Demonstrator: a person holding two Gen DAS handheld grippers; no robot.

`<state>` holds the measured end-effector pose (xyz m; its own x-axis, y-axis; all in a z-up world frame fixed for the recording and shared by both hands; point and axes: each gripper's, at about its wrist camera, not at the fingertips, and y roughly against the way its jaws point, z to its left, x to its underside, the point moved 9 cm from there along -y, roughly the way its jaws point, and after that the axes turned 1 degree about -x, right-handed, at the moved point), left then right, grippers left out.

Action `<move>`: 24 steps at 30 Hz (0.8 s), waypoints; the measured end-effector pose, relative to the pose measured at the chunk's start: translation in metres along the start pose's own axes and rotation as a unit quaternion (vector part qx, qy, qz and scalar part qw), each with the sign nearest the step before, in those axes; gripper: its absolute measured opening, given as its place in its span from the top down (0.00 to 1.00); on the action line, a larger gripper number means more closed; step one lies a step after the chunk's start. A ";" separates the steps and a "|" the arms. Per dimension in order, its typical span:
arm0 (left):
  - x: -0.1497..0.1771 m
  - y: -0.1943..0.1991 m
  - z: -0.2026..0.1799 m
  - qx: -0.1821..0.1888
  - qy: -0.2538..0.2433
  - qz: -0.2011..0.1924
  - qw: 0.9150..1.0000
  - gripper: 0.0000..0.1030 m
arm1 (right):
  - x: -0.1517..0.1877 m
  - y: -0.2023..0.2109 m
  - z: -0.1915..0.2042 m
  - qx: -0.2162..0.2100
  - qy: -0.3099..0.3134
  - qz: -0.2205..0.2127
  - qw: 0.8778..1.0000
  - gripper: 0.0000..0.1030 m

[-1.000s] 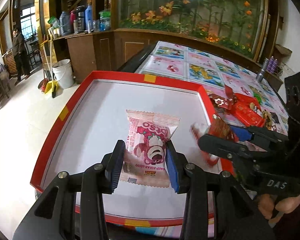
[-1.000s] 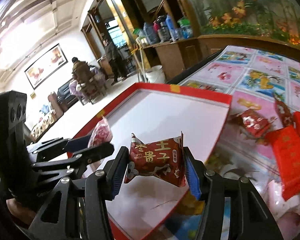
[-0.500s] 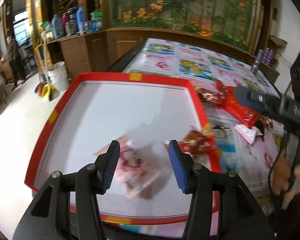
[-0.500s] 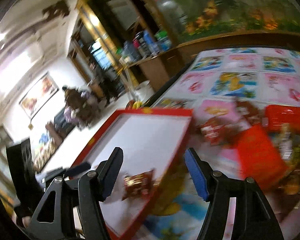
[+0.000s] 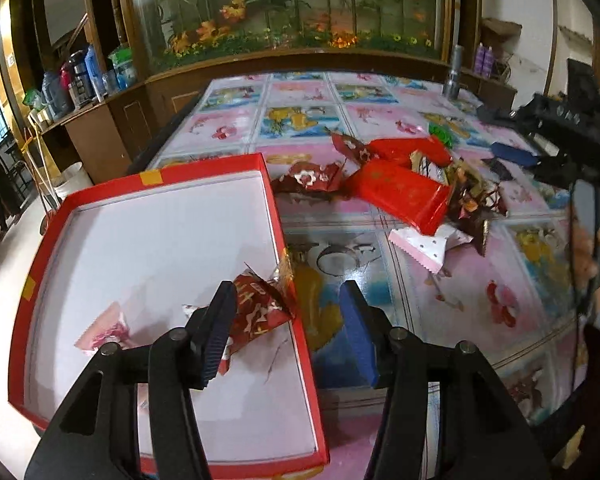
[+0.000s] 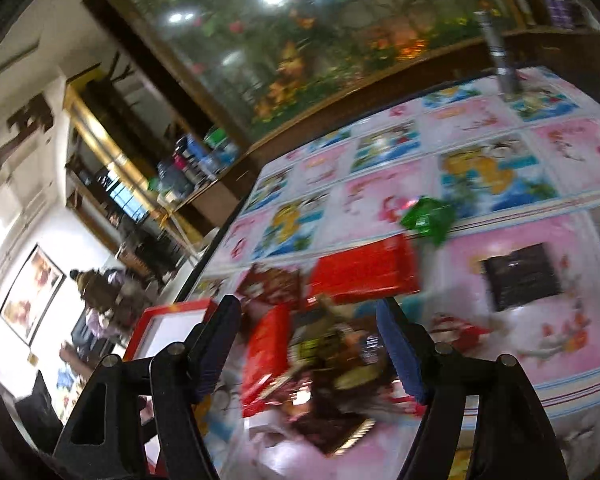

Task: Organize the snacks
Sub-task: 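Drop the pink candy bag into the box with the left tool while the right tool drops its packet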

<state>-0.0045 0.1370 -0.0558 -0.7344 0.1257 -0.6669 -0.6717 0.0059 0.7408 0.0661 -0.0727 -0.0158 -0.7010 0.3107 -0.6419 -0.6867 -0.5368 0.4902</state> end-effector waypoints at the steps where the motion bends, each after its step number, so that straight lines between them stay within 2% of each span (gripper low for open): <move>1: 0.002 -0.005 0.001 -0.005 -0.001 0.009 1.000 0.48 | 0.000 0.001 -0.006 -0.002 -0.011 0.002 1.000 0.29; 6: 0.010 -0.005 0.005 -0.028 -0.018 0.011 0.999 0.48 | -0.002 -0.003 -0.018 -0.014 -0.040 0.025 0.999 0.28; 9: 0.018 -0.005 0.012 -0.039 -0.020 0.020 0.999 0.47 | -0.004 0.000 -0.024 -0.025 -0.057 0.023 0.998 0.28; 10: 0.021 -0.006 0.015 -0.038 -0.019 0.025 0.999 0.41 | -0.007 0.003 -0.029 -0.026 -0.064 0.020 0.997 0.28; 12: 0.027 -0.007 0.021 -0.033 -0.012 0.032 0.999 0.35 | -0.010 0.010 -0.038 -0.023 -0.073 0.013 0.997 0.28; 15: 0.041 -0.013 0.028 -0.030 -0.003 0.057 0.998 0.35 | -0.015 0.017 -0.056 -0.009 -0.084 0.009 0.996 0.28; 24: 0.056 -0.001 0.041 -0.057 -0.031 0.067 0.996 0.35 | 0.006 0.008 -0.074 0.037 -0.052 0.081 0.995 0.28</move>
<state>-0.0403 0.1851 -0.0906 -0.8135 0.1786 -0.5534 -0.5769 -0.1281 0.8067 0.0705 -0.1325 -0.0594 -0.8167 0.3071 -0.4886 -0.5733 -0.5284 0.6262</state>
